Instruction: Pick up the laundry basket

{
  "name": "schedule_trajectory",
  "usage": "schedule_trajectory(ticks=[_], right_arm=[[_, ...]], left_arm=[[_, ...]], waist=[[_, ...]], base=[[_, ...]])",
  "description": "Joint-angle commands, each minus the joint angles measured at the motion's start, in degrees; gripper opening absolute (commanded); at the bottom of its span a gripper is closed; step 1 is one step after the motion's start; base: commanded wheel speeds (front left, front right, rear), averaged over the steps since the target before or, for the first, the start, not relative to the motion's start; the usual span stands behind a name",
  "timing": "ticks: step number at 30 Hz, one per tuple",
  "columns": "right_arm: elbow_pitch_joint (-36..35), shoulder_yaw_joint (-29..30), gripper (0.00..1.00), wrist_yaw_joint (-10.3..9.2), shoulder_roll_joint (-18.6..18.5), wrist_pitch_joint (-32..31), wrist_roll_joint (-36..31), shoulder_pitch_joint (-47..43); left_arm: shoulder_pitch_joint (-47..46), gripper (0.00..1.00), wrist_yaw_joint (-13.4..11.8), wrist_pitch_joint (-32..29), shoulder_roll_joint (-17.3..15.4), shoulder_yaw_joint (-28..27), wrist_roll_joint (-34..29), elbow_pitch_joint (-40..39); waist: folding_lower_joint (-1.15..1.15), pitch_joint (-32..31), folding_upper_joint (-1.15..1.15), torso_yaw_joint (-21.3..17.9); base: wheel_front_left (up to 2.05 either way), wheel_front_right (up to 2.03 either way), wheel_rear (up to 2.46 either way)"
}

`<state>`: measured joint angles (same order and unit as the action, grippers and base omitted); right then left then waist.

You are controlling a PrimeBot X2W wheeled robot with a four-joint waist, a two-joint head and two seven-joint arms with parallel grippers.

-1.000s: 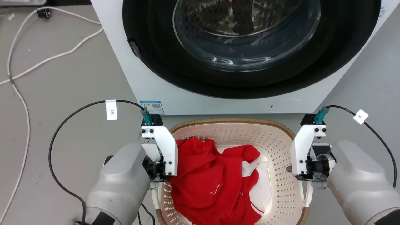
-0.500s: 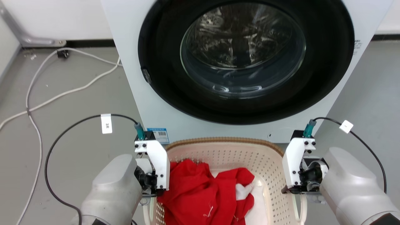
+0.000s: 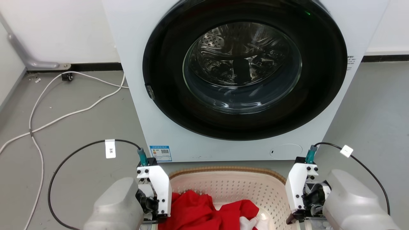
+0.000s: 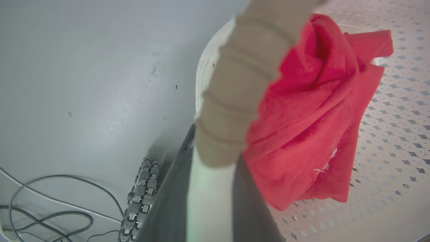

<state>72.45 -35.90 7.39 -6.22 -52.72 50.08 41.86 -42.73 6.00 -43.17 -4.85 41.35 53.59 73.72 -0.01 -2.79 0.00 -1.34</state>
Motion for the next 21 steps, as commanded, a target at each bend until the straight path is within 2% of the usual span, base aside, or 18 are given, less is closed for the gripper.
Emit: schedule_trajectory(ticks=[1, 21], right_arm=[[-0.2, 0.0, 0.0, 0.18, 1.3, -0.1, 0.5, -0.6], [0.8, 0.0, 0.0, 0.2, 1.9, -0.7, 0.6, 2.8]], left_arm=[[0.8, 0.0, 0.1, -0.1, 0.9, 0.0, 0.5, -0.4], [-1.7, 0.0, 0.2, -0.2, 1.7, 0.9, 0.9, -0.3]], waist=[[0.01, -0.1, 0.0, -0.1], [0.01, 1.1, 0.0, -0.1]], base=[[0.0, 0.0, 0.0], [0.0, 0.0, 0.0]])
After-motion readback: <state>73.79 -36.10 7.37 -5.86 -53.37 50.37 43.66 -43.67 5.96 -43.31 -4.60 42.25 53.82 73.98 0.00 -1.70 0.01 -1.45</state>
